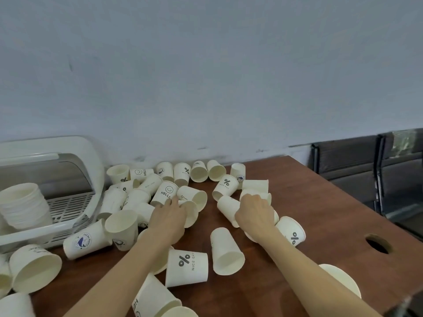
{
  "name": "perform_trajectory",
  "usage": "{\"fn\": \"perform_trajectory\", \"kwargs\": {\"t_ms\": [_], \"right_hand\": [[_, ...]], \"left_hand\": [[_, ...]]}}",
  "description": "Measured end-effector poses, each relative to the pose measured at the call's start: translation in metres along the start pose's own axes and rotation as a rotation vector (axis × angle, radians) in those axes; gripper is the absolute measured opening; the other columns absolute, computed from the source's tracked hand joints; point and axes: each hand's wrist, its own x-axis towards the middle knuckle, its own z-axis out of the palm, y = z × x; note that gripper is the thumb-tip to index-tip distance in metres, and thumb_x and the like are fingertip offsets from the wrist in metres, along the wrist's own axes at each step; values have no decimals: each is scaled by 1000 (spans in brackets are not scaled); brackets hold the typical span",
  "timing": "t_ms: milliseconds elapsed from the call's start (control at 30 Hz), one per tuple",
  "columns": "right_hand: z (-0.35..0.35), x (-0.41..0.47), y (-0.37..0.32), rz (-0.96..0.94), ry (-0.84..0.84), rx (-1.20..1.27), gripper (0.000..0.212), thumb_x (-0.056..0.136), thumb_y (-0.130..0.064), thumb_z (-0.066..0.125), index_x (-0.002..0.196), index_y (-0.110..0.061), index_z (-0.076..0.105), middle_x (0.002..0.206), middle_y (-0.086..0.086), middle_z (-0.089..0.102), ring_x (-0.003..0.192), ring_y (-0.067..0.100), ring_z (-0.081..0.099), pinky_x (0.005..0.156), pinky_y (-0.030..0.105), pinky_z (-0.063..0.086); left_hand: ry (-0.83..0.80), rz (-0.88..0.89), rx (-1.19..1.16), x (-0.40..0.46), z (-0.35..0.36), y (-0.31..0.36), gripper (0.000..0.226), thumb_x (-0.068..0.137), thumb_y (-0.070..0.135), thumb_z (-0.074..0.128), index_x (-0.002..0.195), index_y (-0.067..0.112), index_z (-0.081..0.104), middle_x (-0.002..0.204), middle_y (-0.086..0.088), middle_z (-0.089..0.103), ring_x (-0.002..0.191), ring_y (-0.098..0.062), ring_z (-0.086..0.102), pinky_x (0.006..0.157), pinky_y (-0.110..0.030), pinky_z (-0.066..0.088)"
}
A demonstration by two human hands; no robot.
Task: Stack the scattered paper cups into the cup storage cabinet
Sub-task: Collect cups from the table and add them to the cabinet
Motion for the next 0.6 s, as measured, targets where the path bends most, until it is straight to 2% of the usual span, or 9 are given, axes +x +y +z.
{"fn": "perform_trajectory", "kwargs": {"t_ms": [167,300,500,600], "right_hand": [[15,-1,-7,12,11,0,10,88,-24,52,88,-14,53,93,3,60,87,23,59,65,30,40],[28,4,-16,45,71,-55,15,90,-29,53,95,-17,60,92,1,64,87,20,60,71,29,46],[36,13,-26,145,109,28,12,91,-21,54,99,-14,60,97,3,65,93,21,60,76,30,48],[34,13,-32,169,123,76,11,92,-16,53,98,-12,61,97,5,66,92,22,61,72,30,46]], "left_hand": [[86,-13,17,1,-5,1,33,88,14,51,120,12,49,122,-6,51,114,-24,49,91,-35,38],[110,-3,31,-1,-9,0,29,88,14,50,117,12,51,118,-6,55,109,-24,53,90,-35,38],[151,0,-16,-5,-13,-8,22,88,11,48,109,16,52,109,-4,59,102,-24,56,81,-33,35],[215,4,-47,-8,-16,-14,17,90,13,44,105,17,51,104,-4,60,96,-25,58,75,-33,33]]}}
